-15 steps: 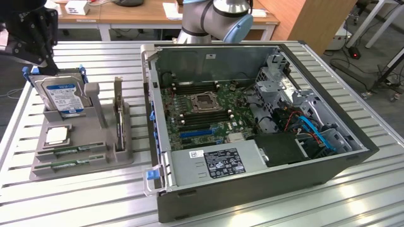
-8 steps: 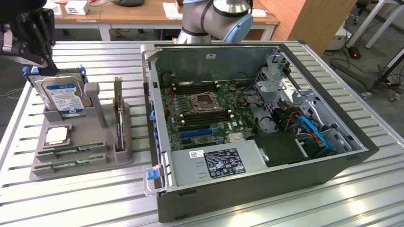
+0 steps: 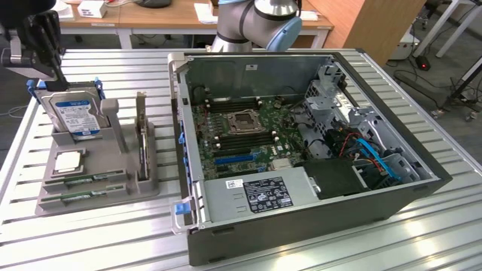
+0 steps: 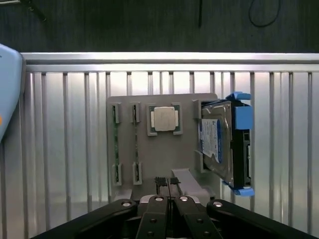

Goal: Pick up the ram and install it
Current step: 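Pick up the ram and move it above insertion slot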

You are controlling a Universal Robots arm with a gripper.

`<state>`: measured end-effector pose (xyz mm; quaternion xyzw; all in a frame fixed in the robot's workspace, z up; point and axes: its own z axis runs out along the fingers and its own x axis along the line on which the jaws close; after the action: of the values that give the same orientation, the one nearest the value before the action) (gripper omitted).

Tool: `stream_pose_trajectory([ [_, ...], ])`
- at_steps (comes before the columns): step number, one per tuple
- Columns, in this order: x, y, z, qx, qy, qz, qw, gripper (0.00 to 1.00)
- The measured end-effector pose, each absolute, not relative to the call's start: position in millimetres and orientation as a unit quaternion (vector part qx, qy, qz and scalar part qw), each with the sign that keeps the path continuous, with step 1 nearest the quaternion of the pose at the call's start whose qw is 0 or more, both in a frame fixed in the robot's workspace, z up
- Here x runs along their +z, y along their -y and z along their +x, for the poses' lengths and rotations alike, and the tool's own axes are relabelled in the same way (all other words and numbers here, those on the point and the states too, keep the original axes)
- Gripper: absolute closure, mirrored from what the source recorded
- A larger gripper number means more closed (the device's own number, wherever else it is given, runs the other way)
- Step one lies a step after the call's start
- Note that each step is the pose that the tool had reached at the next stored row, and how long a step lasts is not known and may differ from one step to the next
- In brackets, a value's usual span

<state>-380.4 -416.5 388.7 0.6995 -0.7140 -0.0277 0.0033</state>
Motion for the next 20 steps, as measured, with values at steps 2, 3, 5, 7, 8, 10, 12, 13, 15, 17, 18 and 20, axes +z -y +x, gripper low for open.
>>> stream_pose_trajectory([
  [2,388.7,416.5,-380.4,-0.028,0.704,0.709,0.004,0.91],
  [3,388.7,416.5,-380.4,-0.028,0.703,0.711,0.004,0.91],
  [5,388.7,416.5,-380.4,-0.028,0.703,0.711,0.004,0.91],
  [7,388.7,416.5,-380.4,-0.028,0.703,0.711,0.004,0.91],
  [8,388.7,416.5,-380.4,-0.028,0.703,0.711,0.004,0.91],
  [10,388.6,416.5,-380.4,-0.028,0.702,0.711,0.004,0.91],
  [12,388.6,416.5,-380.4,-0.028,0.700,0.713,0.004,0.91],
  [13,388.6,416.5,-380.4,-0.028,0.700,0.714,0.004,0.91],
  [15,388.6,416.5,-380.4,-0.028,0.700,0.714,0.004,0.91],
  [17,388.6,416.5,-380.4,-0.028,0.700,0.714,0.004,0.91],
  [18,388.6,416.5,-380.4,-0.027,0.700,0.714,0.004,0.91],
  [20,388.6,416.5,-380.4,-0.028,0.700,0.714,0.004,0.91],
])
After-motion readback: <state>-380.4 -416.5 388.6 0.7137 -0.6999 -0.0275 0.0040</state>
